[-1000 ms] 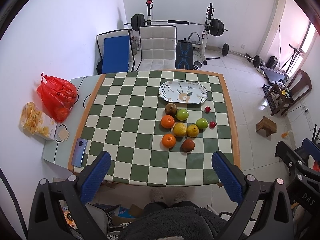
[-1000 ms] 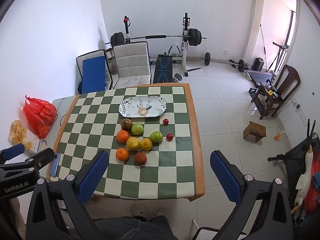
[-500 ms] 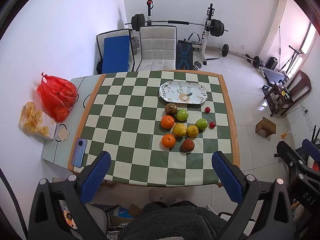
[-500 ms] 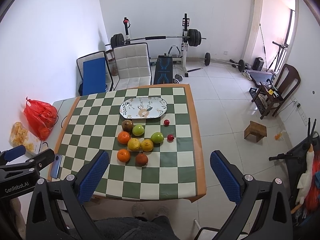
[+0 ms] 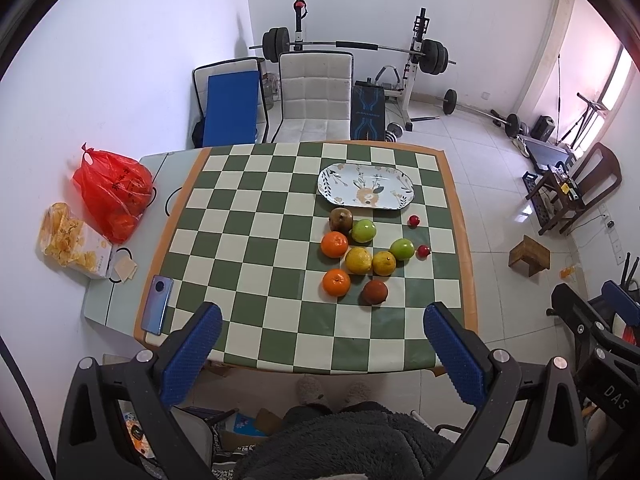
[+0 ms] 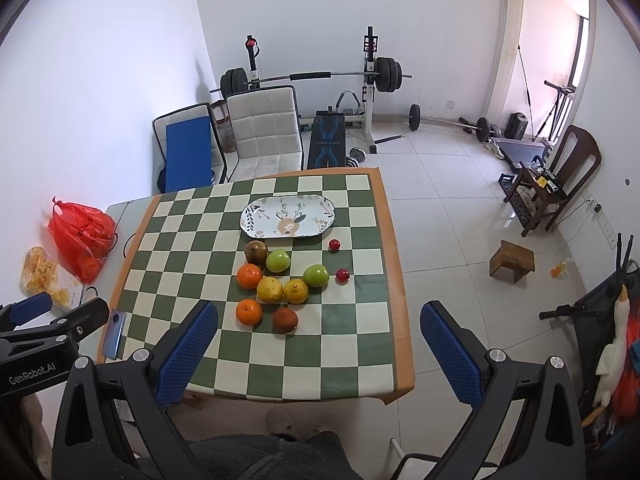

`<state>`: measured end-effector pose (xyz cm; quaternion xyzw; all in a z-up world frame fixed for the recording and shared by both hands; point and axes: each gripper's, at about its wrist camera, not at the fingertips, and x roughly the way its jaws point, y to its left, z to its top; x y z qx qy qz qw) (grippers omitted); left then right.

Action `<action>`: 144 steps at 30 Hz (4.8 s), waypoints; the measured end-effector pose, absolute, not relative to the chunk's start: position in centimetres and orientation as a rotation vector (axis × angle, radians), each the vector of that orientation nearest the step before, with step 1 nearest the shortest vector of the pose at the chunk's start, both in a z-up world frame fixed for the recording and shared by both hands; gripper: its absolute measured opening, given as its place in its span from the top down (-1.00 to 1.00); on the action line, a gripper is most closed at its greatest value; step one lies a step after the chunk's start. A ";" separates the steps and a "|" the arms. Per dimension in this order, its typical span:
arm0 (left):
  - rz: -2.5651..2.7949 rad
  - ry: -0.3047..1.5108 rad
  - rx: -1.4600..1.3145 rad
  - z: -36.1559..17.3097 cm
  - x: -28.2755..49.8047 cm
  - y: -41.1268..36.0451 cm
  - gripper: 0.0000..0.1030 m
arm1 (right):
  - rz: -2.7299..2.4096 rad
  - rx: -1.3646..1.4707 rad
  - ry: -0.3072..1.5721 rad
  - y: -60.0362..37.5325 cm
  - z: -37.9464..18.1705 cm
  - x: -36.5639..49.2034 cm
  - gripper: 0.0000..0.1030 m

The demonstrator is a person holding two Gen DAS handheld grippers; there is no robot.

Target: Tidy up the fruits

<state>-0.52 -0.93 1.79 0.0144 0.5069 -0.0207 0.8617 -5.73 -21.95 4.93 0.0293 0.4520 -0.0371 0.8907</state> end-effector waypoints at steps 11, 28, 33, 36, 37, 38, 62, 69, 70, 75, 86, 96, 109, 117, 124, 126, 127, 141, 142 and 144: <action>-0.044 1.063 0.029 1.9 -0.5 -1.0 -1.00 | -0.076 0.062 0.938 -21.4 6.2 -5.5 -1.00; 0.037 1.034 0.030 1.0 2.0 -1.3 -1.00 | -0.068 0.125 0.950 -22.8 5.7 -2.9 -1.00; 0.153 1.067 0.089 -4.4 7.7 -0.3 -1.00 | -0.025 0.192 1.013 -24.2 -0.5 1.6 -1.00; 0.185 1.142 0.113 -8.7 11.9 0.7 -1.00 | 0.048 0.214 1.076 -23.4 -6.1 5.5 -1.00; 0.193 1.181 0.124 -10.5 13.4 1.0 -0.99 | 0.065 0.214 1.095 -22.9 -8.2 7.0 -1.00; 0.192 1.218 0.122 -12.0 14.9 1.3 -0.99 | 0.071 0.204 1.120 -22.3 -10.5 8.4 -1.00; -0.145 1.776 -0.035 -33.5 32.0 2.5 -0.80 | 0.166 -0.024 1.639 -9.2 -38.5 25.6 -0.45; -0.262 1.868 -0.031 -36.4 32.8 -0.3 -0.80 | 0.175 0.071 1.646 -9.6 -38.7 25.3 -0.28; -0.273 1.877 -0.029 -36.7 32.8 -0.6 -0.80 | 0.172 0.124 1.653 -10.0 -38.7 25.0 -0.28; -0.305 1.913 0.029 -38.4 32.7 -2.2 -0.80 | 0.149 0.299 1.652 -12.2 -38.6 24.0 -0.28; -0.321 1.817 0.136 -38.3 32.2 -1.9 -0.20 | 0.105 0.373 1.660 -13.1 -38.6 23.5 -0.29; -0.244 1.797 0.050 -38.6 32.3 4.9 -0.21 | 0.097 0.145 1.710 -11.9 -39.1 24.7 -0.31; -0.221 1.697 -0.072 -32.9 32.3 9.6 -0.20 | 0.125 0.202 1.613 -13.3 -33.6 23.5 -0.27; -0.244 1.561 -0.140 -26.2 40.0 2.4 -0.21 | 0.155 0.299 1.416 -19.5 -26.2 32.7 -0.27; -0.181 1.675 -0.154 -34.0 48.6 -4.3 -0.21 | 0.111 0.223 1.420 -21.3 -30.7 43.8 -0.27; -0.161 1.685 -0.138 -34.8 49.5 -4.6 -0.21 | 0.116 0.206 1.438 -21.6 -31.8 45.7 -0.27; -0.148 1.692 -0.133 -35.6 50.0 -4.7 -0.21 | 0.119 0.195 1.446 -21.5 -32.7 46.1 -0.27; -0.106 1.661 -0.110 -35.8 51.2 -5.1 -0.79 | 0.147 0.225 1.486 -22.8 -36.7 48.4 -0.70; -0.107 1.650 -0.104 -35.6 51.1 -5.1 -0.84 | 0.138 0.221 1.482 -22.9 -36.4 48.3 -0.76; -0.104 1.624 -0.084 -34.6 50.8 -5.0 -0.84 | 0.123 0.222 1.474 -23.1 -35.6 48.1 -0.77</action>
